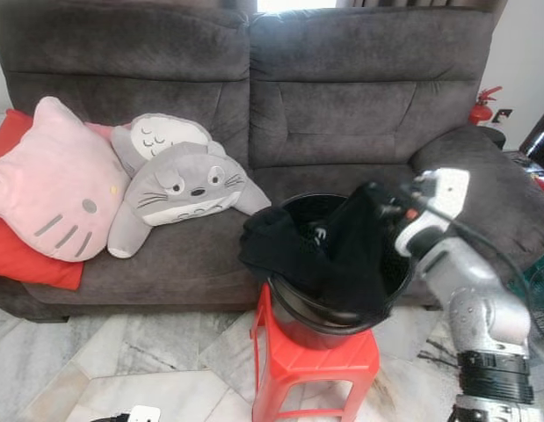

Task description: Hang hanger

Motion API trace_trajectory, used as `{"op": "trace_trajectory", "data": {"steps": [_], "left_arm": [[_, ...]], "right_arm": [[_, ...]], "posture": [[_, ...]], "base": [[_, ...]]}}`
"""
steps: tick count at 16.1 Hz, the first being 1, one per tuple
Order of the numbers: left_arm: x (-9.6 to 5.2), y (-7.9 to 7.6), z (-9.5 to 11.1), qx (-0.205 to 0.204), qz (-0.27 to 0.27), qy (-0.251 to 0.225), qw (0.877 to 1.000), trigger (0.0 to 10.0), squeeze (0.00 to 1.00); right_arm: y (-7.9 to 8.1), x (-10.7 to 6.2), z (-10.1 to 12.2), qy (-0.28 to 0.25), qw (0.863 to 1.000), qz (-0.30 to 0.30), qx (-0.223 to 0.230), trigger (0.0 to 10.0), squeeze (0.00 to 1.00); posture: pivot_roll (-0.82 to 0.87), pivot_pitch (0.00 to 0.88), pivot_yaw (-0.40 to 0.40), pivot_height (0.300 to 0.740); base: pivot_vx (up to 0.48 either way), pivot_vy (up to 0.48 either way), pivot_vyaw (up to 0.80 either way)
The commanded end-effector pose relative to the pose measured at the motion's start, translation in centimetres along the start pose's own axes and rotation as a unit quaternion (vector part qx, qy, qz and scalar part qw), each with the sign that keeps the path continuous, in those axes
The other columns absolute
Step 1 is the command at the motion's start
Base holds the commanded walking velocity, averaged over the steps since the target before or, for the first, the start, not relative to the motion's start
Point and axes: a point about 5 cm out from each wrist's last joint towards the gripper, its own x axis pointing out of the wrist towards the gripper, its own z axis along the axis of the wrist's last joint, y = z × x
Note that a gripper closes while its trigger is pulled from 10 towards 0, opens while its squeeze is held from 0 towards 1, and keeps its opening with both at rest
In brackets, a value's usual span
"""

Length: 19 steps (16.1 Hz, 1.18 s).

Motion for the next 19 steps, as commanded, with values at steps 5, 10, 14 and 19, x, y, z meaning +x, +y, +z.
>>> {"op": "trace_trajectory", "data": {"steps": [5,10,14,19], "left_arm": [[0.0,0.0,-0.4,0.0,-0.001,0.009,1.0,10.0,0.0],[0.0,-0.2,-0.1,0.0,-0.002,0.007,1.0,10.0,0.0],[0.0,-0.3,0.0,-0.001,-0.003,0.006,1.0,10.0,0.0],[0.0,0.3,-0.2,0.0,0.0,0.008,1.0,10.0,0.0]], "right_arm": [[1.4,0.4,5.3,-0.084,0.996,0.021,-0.037,0.0,0.0],[2.2,0.1,10.0,-0.146,0.986,0.036,-0.076,0.0,0.0],[2.4,0.0,12.0,-0.17,0.98,0.036,-0.099,0.0,0.0],[1.4,0.1,10.4,-0.091,0.983,0.011,-0.157,0.0,0.0]], "posture": [[-0.18,0.0,-0.037,0.74],[-0.19,0.0,-0.033,0.74],[-0.19,0.0,-0.03,0.74],[-0.19,0.0,-0.029,0.74]], "base": [[0.0,0.0,0.0],[0.0,0.0,0.0],[0.0,0.0,0.0],[0.0,0.0,0.0]]}}
